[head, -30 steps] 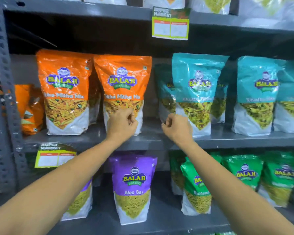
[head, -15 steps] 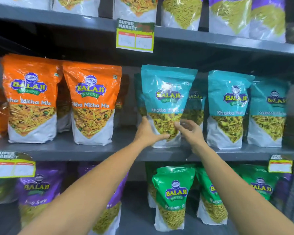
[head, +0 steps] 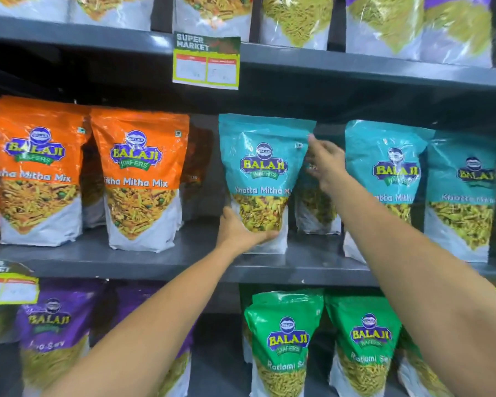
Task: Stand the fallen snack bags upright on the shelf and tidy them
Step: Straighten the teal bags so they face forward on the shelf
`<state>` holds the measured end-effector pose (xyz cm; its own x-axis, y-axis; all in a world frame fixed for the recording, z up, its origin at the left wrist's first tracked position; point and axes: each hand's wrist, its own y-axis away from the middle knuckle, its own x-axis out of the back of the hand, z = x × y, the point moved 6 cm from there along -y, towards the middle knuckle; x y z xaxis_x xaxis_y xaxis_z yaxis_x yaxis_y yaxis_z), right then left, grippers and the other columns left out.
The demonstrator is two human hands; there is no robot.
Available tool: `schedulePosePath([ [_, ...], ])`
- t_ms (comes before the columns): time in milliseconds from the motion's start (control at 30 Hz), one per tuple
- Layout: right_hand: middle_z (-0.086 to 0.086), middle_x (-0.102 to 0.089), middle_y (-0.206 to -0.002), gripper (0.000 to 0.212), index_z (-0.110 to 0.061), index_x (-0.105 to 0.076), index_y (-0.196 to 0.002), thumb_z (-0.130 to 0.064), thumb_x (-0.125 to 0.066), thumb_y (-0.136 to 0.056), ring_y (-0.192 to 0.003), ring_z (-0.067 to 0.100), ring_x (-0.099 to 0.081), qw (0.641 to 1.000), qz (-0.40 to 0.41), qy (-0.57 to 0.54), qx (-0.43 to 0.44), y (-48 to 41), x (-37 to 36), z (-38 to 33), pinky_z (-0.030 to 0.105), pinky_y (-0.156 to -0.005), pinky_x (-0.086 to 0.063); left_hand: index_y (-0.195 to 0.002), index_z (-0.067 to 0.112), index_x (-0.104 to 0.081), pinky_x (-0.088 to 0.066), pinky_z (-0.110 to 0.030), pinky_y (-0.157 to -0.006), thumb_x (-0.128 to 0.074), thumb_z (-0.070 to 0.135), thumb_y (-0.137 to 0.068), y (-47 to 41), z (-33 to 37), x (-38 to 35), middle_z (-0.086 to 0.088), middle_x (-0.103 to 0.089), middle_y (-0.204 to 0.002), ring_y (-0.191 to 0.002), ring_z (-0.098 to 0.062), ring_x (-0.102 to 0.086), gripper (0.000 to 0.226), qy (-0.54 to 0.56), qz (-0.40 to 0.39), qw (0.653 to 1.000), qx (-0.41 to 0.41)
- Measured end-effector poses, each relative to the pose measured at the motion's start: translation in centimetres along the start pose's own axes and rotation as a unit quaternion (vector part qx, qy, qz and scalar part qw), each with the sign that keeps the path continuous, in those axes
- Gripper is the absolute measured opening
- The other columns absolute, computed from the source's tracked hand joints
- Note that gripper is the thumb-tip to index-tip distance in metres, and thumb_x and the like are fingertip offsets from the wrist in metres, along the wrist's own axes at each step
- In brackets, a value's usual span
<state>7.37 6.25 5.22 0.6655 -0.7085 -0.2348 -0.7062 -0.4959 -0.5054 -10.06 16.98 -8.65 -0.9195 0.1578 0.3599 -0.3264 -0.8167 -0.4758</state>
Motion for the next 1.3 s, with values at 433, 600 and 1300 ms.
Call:
schedulePosePath([
  [433, -0.004, -0.062, -0.104, 0.047, -0.016, -0.056, -0.107, -0.052, -0.068, -0.078, -0.099, 0.016, -0.059, 0.999, -0.036, 0.041, 0.001, -0.2, 0.1, 2.2, 0.033, -0.082, -0.054, -0.127, 0.014, -0.038, -0.043, -0.036, -0.100, -0.083, 0.057, -0.048, -0.9, -0.2, 0.9, 0.001, -0.053, -0.124, -0.113, -0.018, -0.053, 0.100, 0.131, -0.064, 0.989, 0.040],
  [600, 0.006, -0.052, -0.129, 0.114, -0.010, -0.034, -0.138, -0.062, -0.078, -0.047, -0.103, 0.015, -0.057, 0.969, -0.189, 0.131, -0.089, 5.8, 0.6, 10.9, 0.033, -0.093, -0.046, -0.112, 0.008, -0.063, -0.050, -0.039, -0.094, -0.059, 0.030, -0.090, -5.3, 2.9, 6.0, -0.010, -0.066, -0.115, -0.104, -0.022, -0.061, 0.032, 0.275, 0.104, 0.956, 0.006],
  [1300, -0.012, -0.063, -0.096, 0.053, -0.032, -0.051, -0.092, -0.040, -0.088, -0.054, -0.088, 0.003, -0.062, 0.977, -0.170, 0.127, -0.011, 7.0, 0.2, 12.5, 0.010, -0.058, -0.051, -0.125, 0.036, -0.039, -0.053, -0.043, -0.089, -0.082, 0.065, -0.035, -2.6, -2.5, 3.1, -0.003, -0.062, -0.113, -0.102, -0.020, -0.062, 0.104, 0.034, -0.101, 0.994, -0.026],
])
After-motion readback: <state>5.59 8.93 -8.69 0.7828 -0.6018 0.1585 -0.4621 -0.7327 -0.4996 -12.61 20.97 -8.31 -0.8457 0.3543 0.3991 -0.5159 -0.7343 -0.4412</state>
